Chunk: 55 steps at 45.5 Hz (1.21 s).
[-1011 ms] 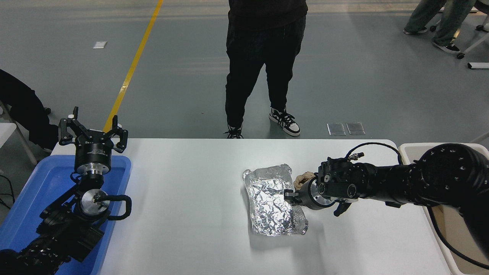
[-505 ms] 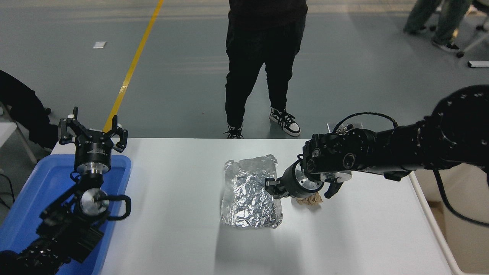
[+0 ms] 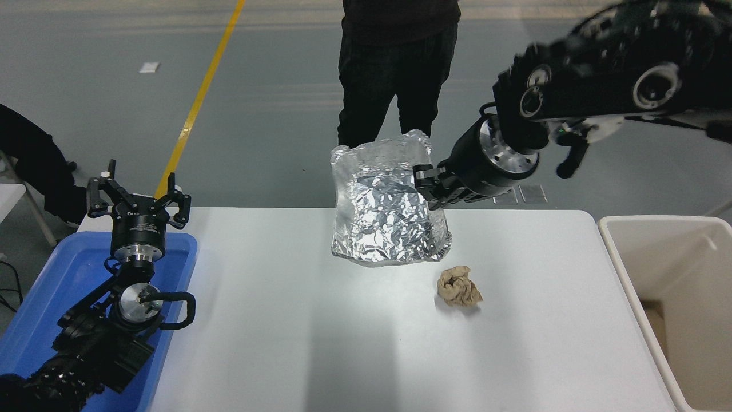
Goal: Pick up foil plate and place in dustbin
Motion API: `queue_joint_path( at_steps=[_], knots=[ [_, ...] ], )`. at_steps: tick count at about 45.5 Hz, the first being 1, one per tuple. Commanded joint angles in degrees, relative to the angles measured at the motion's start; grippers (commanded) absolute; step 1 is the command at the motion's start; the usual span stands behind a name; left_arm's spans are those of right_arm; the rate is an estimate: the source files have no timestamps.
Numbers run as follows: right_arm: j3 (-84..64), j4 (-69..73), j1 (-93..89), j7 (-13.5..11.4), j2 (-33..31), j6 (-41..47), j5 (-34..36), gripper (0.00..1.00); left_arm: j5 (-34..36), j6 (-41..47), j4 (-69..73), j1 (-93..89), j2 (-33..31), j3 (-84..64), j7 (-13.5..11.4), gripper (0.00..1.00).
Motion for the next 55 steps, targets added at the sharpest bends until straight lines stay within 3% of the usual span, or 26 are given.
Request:
queue_joint_path(
  at_steps=[1, 7, 15, 33, 44, 55],
  knots=[
    [-4.8, 1.0, 6.9, 0.1, -1.3, 3.2, 0.6, 0.0, -0.1, 0.0, 0.0, 0.0, 0.0, 0.0, -0.1, 0.99],
    [-12.3, 0.7, 7.6, 0.5, -2.2, 3.3, -1.8, 0.0, -0.1, 0.0, 0.0, 0.0, 0.0, 0.0, -0.1, 0.99],
    [-24.2, 0.2, 6.9, 3.7, -7.0, 2.6, -8.9, 0.0, -0.2, 0.0, 0.0, -0.1, -0.1, 0.0, -0.2, 0.99],
    [-29.4, -11.0, -5.2, 4.5, -36.4, -2.7, -39.0, 0.0, -0.2, 0.0, 0.0, -0.1, -0.2, 0.0, -0.2, 0.99],
    [-23.9, -20.6, -25.5, 4.5, -41.5, -14.8, -40.2, 0.0, -0.2, 0.0, 0.0, -0.1, -0.2, 0.0, -0.2, 0.99],
    [-8.1, -32.7, -57.0, 4.4, -41.3, -24.9, -40.2, 0.0, -0.2, 0.0, 0.0, -0.1, -0.2, 0.0, -0.2, 0.99]
  ],
)
